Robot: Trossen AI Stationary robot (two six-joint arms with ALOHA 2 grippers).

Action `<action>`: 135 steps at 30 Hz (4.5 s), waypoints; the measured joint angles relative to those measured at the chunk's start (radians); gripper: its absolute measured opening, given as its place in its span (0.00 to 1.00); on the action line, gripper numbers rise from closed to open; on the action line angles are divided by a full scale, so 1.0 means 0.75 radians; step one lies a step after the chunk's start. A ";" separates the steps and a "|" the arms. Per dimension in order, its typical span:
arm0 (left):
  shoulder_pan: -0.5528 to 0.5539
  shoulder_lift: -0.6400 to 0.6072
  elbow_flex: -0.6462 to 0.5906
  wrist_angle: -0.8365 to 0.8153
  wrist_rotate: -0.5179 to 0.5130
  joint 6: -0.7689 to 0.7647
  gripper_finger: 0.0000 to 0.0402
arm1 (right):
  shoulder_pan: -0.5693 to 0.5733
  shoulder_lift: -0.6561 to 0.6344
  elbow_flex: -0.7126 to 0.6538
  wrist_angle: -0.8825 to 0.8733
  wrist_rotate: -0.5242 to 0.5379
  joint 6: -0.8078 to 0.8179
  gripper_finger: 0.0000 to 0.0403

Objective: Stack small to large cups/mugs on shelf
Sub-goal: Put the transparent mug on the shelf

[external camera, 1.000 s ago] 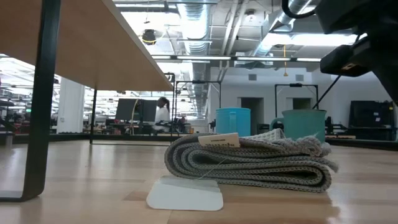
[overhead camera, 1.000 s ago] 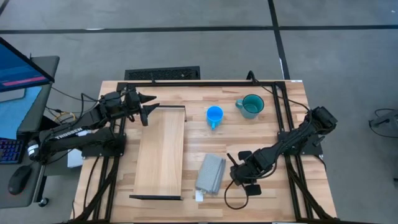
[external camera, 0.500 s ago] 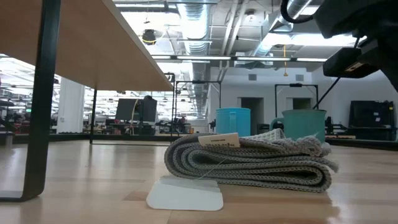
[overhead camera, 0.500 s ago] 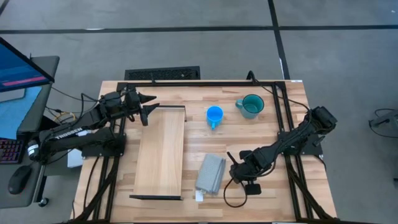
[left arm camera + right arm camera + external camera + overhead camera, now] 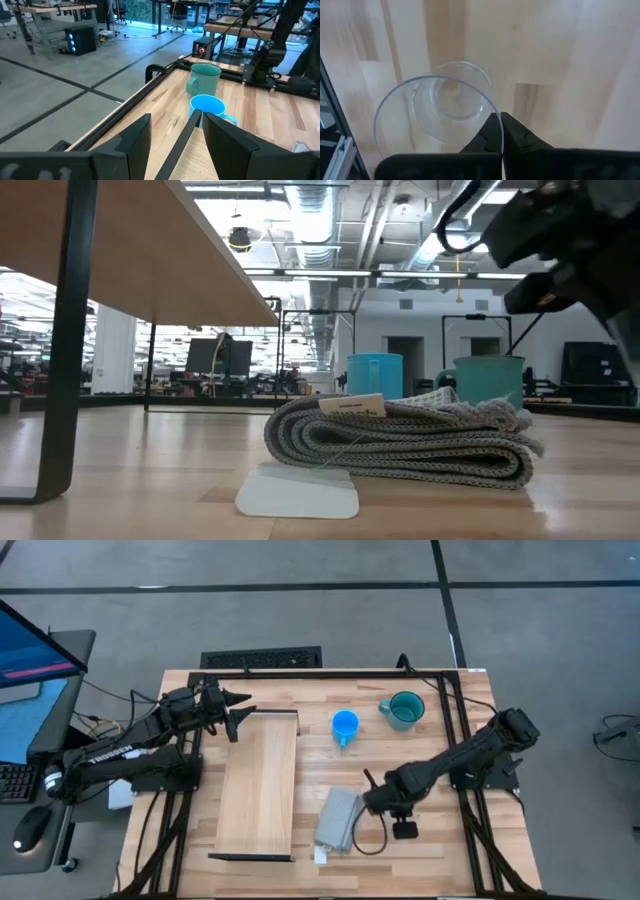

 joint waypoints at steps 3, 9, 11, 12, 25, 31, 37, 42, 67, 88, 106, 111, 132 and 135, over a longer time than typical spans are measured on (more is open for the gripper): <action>0.000 0.000 0.000 0.000 0.000 0.000 0.42 | -0.060 0.000 0.052 -0.069 0.000 -0.072 0.01; 0.000 0.000 0.000 0.000 0.000 0.001 0.42 | -0.184 0.000 0.203 -0.228 0.069 -0.230 0.02; 0.000 0.000 0.000 0.000 0.000 0.001 0.42 | -0.230 0.000 0.256 -0.255 0.084 -0.283 0.02; 0.000 0.000 0.000 0.000 0.000 0.001 0.42 | -0.252 0.000 0.283 -0.266 0.099 -0.305 0.02; 0.000 0.000 0.000 -0.001 0.000 0.001 0.42 | -0.509 0.000 0.524 -0.326 0.243 -0.465 0.01; 0.000 0.000 0.000 -0.001 0.000 0.010 0.42 | -0.550 0.000 0.605 -0.316 0.245 -0.479 0.01; 0.000 0.000 0.000 -0.001 0.000 0.010 0.42 | -0.550 0.000 0.687 -0.292 0.277 -0.518 0.01; 0.000 0.000 0.000 0.000 0.000 0.001 0.42 | -0.563 0.000 0.753 -0.292 0.287 -0.518 0.01; -0.005 -0.001 -0.001 -0.002 0.007 -0.029 0.42 | -0.599 0.279 1.159 -0.327 0.338 -0.707 0.01; -0.007 -0.001 -0.001 -0.060 0.034 0.025 0.42 | -0.598 0.589 1.644 -0.481 0.376 -0.806 0.01; -0.007 0.000 -0.001 -0.083 0.034 0.092 0.42 | -0.543 0.827 1.606 -0.656 0.264 -0.802 0.01; -0.007 -0.001 -0.001 -0.082 0.034 0.117 0.42 | -0.537 0.819 1.607 -0.631 0.260 -0.814 0.01; -0.007 -0.140 -0.001 -0.082 0.034 0.140 0.42 | -0.987 0.723 1.645 -0.411 0.385 -0.816 0.01; -0.006 -0.139 -0.001 -0.084 0.034 0.140 0.42 | -1.044 0.721 1.645 -0.336 0.383 -0.816 0.01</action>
